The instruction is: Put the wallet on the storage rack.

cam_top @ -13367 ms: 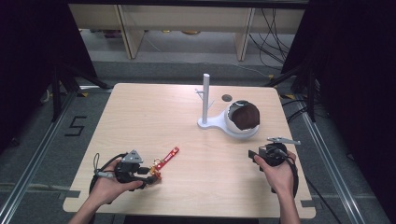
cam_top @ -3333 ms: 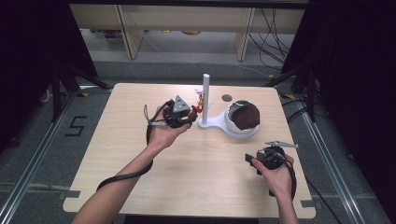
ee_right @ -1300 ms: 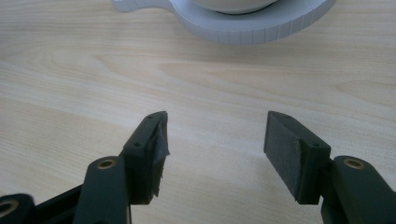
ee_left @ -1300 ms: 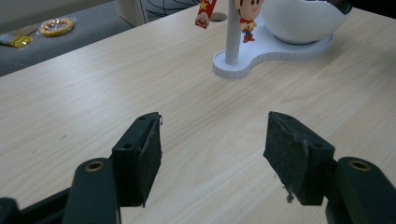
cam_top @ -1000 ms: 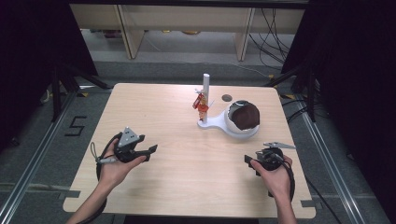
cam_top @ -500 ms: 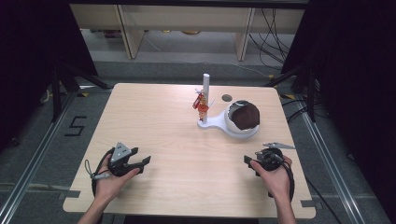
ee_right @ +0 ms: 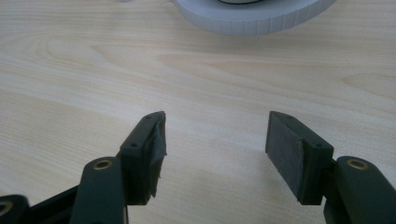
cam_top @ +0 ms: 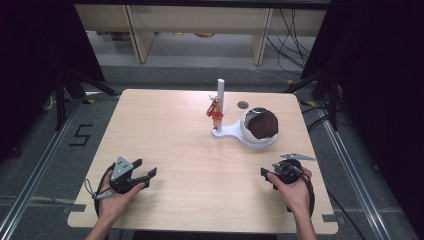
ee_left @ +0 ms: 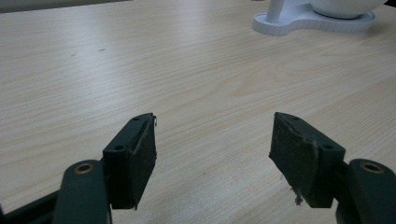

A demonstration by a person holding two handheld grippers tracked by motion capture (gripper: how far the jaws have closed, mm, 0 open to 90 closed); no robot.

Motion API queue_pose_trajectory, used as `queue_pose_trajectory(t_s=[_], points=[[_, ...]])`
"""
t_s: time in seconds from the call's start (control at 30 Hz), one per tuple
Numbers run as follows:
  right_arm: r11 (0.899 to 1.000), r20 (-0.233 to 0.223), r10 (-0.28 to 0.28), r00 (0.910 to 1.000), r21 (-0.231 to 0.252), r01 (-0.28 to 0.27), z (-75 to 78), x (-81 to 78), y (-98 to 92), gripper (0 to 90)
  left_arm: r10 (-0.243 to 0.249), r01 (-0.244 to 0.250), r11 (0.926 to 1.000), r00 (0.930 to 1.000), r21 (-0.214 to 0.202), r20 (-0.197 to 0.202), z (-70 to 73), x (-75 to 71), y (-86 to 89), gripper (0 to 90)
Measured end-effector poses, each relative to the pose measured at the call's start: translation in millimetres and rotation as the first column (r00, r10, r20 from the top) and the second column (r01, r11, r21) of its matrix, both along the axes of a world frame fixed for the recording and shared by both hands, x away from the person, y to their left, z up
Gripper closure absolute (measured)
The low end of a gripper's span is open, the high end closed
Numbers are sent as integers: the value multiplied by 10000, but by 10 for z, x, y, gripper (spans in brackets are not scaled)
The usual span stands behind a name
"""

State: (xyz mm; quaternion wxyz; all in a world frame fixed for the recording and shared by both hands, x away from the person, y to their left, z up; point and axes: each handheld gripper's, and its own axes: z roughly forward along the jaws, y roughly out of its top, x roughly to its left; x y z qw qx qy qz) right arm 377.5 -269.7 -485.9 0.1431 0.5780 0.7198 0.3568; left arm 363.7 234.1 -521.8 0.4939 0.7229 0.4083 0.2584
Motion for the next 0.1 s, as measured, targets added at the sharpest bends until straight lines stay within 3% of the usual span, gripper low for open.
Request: queue_pose_trajectory(t_s=[0.1], points=[[10000,-61,-12,10000,92,13,9,-4,9,391,-156,157,9998,9997,-89,162,-8,19,2,310]])
